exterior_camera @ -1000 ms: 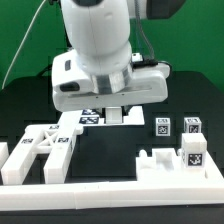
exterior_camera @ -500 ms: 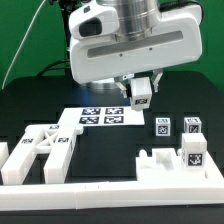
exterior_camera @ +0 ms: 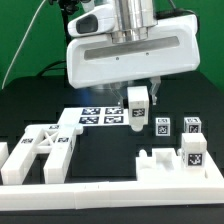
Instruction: Assemble chair
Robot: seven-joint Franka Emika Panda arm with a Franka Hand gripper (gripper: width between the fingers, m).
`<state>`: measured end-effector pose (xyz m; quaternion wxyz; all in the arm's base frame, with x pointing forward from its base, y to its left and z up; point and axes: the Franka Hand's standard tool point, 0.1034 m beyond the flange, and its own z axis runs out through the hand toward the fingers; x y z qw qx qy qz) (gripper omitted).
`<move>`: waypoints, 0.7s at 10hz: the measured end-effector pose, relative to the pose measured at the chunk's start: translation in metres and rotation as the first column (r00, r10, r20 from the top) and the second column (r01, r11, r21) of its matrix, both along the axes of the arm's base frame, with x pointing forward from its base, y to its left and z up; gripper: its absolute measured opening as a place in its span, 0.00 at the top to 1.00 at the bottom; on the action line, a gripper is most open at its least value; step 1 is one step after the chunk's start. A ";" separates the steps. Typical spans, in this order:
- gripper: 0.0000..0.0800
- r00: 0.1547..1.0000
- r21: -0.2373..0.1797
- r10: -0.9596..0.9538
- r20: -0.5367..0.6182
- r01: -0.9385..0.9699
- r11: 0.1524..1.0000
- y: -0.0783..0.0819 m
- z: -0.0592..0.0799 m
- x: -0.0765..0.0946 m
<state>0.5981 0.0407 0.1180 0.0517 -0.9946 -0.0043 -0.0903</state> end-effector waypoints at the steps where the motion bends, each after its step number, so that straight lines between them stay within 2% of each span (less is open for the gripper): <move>1: 0.65 0.996 -0.004 -0.021 0.091 0.021 1.000 0.002 0.004 0.017; 2: 0.65 0.983 -0.016 -0.022 0.180 0.025 1.000 0.008 0.010 0.032; 3: 0.65 0.954 -0.046 -0.015 0.301 0.031 0.998 0.007 0.016 0.040; 5: 0.65 0.896 -0.089 -0.016 0.444 0.062 0.994 -0.005 0.014 0.038; 7: 0.65 0.903 -0.089 -0.015 0.430 0.059 0.994 -0.005 0.008 0.037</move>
Offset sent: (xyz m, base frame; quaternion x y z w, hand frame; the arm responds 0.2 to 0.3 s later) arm 0.0000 0.0000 0.0000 0.0000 0.1296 0.0000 0.9916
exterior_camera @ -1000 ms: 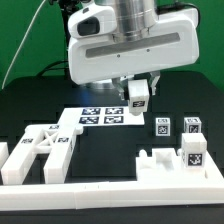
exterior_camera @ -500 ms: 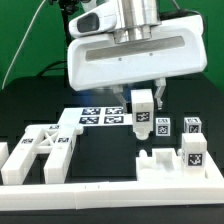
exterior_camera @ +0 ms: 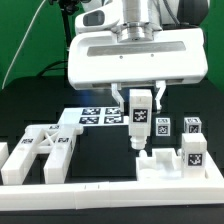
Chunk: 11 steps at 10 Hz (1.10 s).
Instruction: Assemble chair
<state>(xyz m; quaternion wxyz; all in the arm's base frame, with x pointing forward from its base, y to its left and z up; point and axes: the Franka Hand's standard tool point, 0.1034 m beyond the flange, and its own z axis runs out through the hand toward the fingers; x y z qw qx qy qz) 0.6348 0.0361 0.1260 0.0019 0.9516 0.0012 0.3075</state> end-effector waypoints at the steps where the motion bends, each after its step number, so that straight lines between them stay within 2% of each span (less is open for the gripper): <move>1: 0.65 1.000 -0.001 -0.003 -0.007 0.003 1.000 -0.003 -0.005 0.000; 3: 0.65 1.000 -0.004 -0.004 -0.016 0.004 1.000 -0.008 -0.017 0.008; 4: 0.65 1.000 -0.003 -0.003 -0.019 0.003 1.000 -0.005 -0.024 0.010; 7: 0.65 0.999 0.006 0.005 -0.036 -0.005 1.000 0.016 -0.049 0.000; 9: 0.65 0.999 0.006 0.007 -0.038 -0.006 1.000 0.020 -0.050 -0.003; 11: 0.65 0.999 0.004 0.003 -0.044 -0.003 1.000 0.017 -0.055 -0.004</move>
Offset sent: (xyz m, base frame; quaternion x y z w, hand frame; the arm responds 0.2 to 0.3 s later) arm 0.0184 0.0141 -0.0218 0.0331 0.0158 0.0224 0.9991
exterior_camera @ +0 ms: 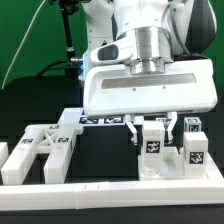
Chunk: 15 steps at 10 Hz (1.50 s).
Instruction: Assemble chair
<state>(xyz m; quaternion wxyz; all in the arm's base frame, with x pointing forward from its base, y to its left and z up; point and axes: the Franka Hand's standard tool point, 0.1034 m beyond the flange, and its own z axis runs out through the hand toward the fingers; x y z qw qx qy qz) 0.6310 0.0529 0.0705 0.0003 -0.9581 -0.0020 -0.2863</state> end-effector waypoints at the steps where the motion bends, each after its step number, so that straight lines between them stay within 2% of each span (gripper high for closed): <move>1: 0.65 1.000 -0.002 -0.003 -0.001 0.003 1.000 -0.002 -0.005 0.000; 2: 0.65 1.000 -0.007 -0.004 0.007 0.005 1.000 -0.003 -0.010 0.000; 5: 0.65 1.000 -0.007 -0.004 0.011 0.005 1.000 -0.002 -0.010 0.001; 6: 0.54 1.000 -0.007 -0.004 0.011 0.005 1.000 -0.002 -0.010 0.001; 7: 0.54 1.000 -0.007 -0.004 0.011 0.004 1.000 -0.002 -0.010 0.001; 8: 0.30 1.000 -0.007 -0.004 0.011 0.005 1.000 -0.002 -0.010 0.001; 9: 0.22 1.000 -0.007 -0.004 0.011 0.005 1.000 -0.002 -0.010 0.001; 14: 0.19 1.000 -0.006 -0.005 0.009 0.005 1.000 -0.002 -0.009 0.001; 15: 0.19 0.999 0.012 -0.014 -0.035 0.014 1.000 -0.001 -0.002 0.001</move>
Offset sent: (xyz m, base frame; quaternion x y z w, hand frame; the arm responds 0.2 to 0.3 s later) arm 0.0014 -0.0003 -0.0027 -0.0010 -0.0084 0.0026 1.0000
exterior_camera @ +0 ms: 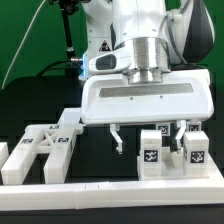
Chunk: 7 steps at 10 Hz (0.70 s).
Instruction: Assemble chair
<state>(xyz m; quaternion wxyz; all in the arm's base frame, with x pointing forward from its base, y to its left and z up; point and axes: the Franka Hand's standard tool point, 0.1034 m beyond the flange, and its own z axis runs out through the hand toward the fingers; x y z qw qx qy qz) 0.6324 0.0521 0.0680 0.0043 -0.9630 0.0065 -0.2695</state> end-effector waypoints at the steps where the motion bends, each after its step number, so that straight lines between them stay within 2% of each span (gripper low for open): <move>1: 0.19 0.999 0.017 -0.002 -0.033 0.002 1.000 0.000 0.016 0.002; 2: 0.19 0.998 0.029 -0.003 -0.060 0.005 1.000 -0.002 0.024 0.007; 3: 0.19 0.998 0.031 -0.004 -0.066 0.006 1.000 -0.003 0.024 0.009; 6: 0.19 0.964 0.099 -0.005 -0.264 0.032 0.995 0.007 0.017 0.015; 7: 0.19 0.957 0.106 -0.003 -0.290 0.035 0.994 0.005 0.017 0.021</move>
Offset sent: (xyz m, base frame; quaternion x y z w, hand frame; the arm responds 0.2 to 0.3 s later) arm 0.0110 -0.0078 0.0018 -0.0159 -0.0637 0.0025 0.9978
